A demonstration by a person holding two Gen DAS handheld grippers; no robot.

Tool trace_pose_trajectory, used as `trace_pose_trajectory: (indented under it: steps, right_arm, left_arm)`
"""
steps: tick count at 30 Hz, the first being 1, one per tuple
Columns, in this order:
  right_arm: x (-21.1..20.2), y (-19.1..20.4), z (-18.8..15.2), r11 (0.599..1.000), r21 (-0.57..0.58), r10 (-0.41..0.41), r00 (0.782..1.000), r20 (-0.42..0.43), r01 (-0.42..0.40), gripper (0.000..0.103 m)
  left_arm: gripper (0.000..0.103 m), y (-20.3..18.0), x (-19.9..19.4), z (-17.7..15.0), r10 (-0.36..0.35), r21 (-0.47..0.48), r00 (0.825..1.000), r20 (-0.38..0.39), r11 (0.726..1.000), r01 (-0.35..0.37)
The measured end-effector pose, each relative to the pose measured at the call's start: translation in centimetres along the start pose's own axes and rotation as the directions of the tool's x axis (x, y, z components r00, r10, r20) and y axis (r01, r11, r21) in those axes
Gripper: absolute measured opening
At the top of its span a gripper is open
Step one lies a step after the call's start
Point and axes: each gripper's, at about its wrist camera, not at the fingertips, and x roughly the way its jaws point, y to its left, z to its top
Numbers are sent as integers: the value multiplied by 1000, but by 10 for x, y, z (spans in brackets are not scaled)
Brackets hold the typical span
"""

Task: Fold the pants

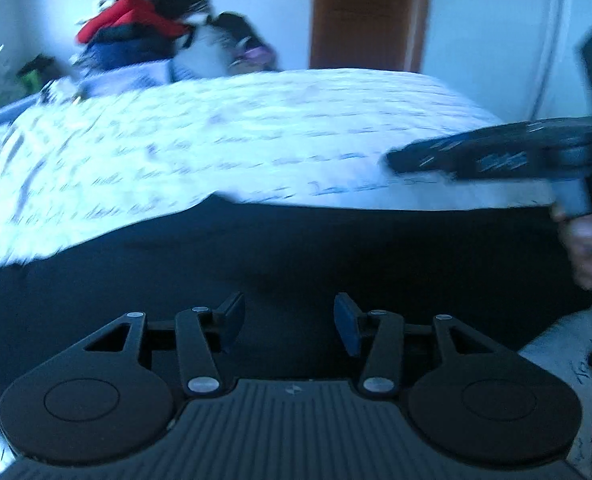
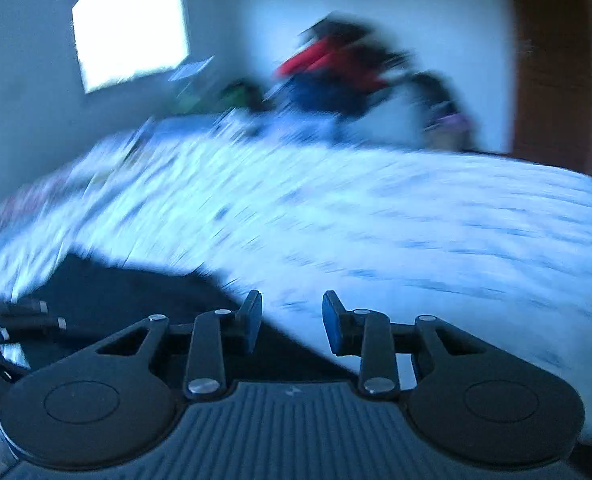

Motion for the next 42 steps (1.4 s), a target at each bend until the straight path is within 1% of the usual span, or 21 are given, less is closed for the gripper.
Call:
trace_pose_trajectory:
  steps: [2, 4, 5, 7, 8, 13, 17, 19, 21, 24, 25, 26, 27, 28, 30, 32, 35, 37, 39, 41, 42]
  right_arm:
    - [37, 9, 9, 998, -29, 53, 996, -76, -55, 32]
    - [62, 13, 13, 996, -46, 74, 989, -130, -80, 32]
    - [68, 15, 11, 995, -50, 78, 984, -160, -87, 32]
    - [77, 13, 6, 995, -61, 70, 980, -188, -83, 32]
    - [80, 14, 4, 993, -65, 82, 976, -202, -97, 32]
    - [91, 17, -5, 990, -95, 84, 969, -232, -108, 32]
    - [95, 20, -7, 981, -138, 99, 965, -241, -135, 32]
    - [92, 25, -8, 977, -167, 91, 967, -239, -133, 32]
    - [85, 33, -10, 966, -227, 72, 973, -220, -123, 32]
    - [83, 48, -19, 930, -347, 45, 974, -223, -123, 32]
    - [84, 50, -21, 925, -360, 41, 972, -231, -125, 32]
    - [85, 50, -21, 927, -354, 42, 971, -235, -126, 31]
    - [86, 48, -20, 932, -337, 53, 969, -241, -134, 23]
    - [86, 45, -18, 937, -318, 69, 968, -243, -147, 10]
    - [85, 44, -17, 937, -326, 57, 974, -218, -128, 3]
    - [84, 46, -15, 930, -359, 17, 984, -179, -81, 2]
    - [86, 46, -8, 930, -367, -16, 993, -114, -27, 2]
    - [93, 46, -5, 926, -378, -52, 995, -86, 16, 0]
    - [103, 45, -5, 917, -390, -113, 992, -52, 84, 1]
    - [108, 35, -4, 940, -333, -99, 993, -64, 72, 1]
    - [104, 32, -3, 946, -312, -111, 992, -52, 90, 1]
  left_arm:
    - [53, 11, 0, -2, 9, -22, 1000, -7, 1000, -9]
    - [54, 18, 0, -5, 21, -27, 1000, -6, 999, -21]
    - [55, 20, 1, -5, 23, -27, 1000, -8, 999, -23]
    - [55, 25, 3, -5, 23, -32, 1000, -11, 999, -23]
    - [55, 27, 5, -7, 21, -34, 1000, -12, 999, -22]
    - [56, 31, 11, -10, 6, -53, 1000, -27, 999, -8]
    - [59, 29, 13, -12, 11, -46, 1000, -26, 999, -12]
    - [60, 30, 14, -12, 15, -42, 1000, -27, 999, -16]
    - [61, 32, 14, -12, 18, -45, 999, -28, 999, -19]
    - [62, 32, 17, -11, 23, -53, 999, -32, 998, -24]
    - [62, 32, 17, -11, 24, -54, 999, -32, 998, -26]
    - [63, 31, 17, -11, 24, -54, 999, -31, 998, -26]
    - [63, 31, 17, -12, 25, -53, 999, -31, 998, -26]
    - [63, 31, 16, -12, 25, -52, 999, -30, 998, -27]
    - [63, 30, 15, -12, 28, -50, 999, -31, 998, -29]
    - [63, 32, 15, -11, 31, -57, 999, -28, 998, -33]
    - [63, 34, 15, -9, 35, -79, 999, -27, 996, -37]
    - [63, 34, 16, -8, 35, -85, 999, -30, 996, -37]
    - [64, 32, 17, -6, 36, -78, 999, -37, 996, -39]
    - [64, 31, 15, -6, 37, -71, 999, -34, 997, -39]
    - [65, 31, 13, -6, 33, -68, 999, -29, 997, -35]
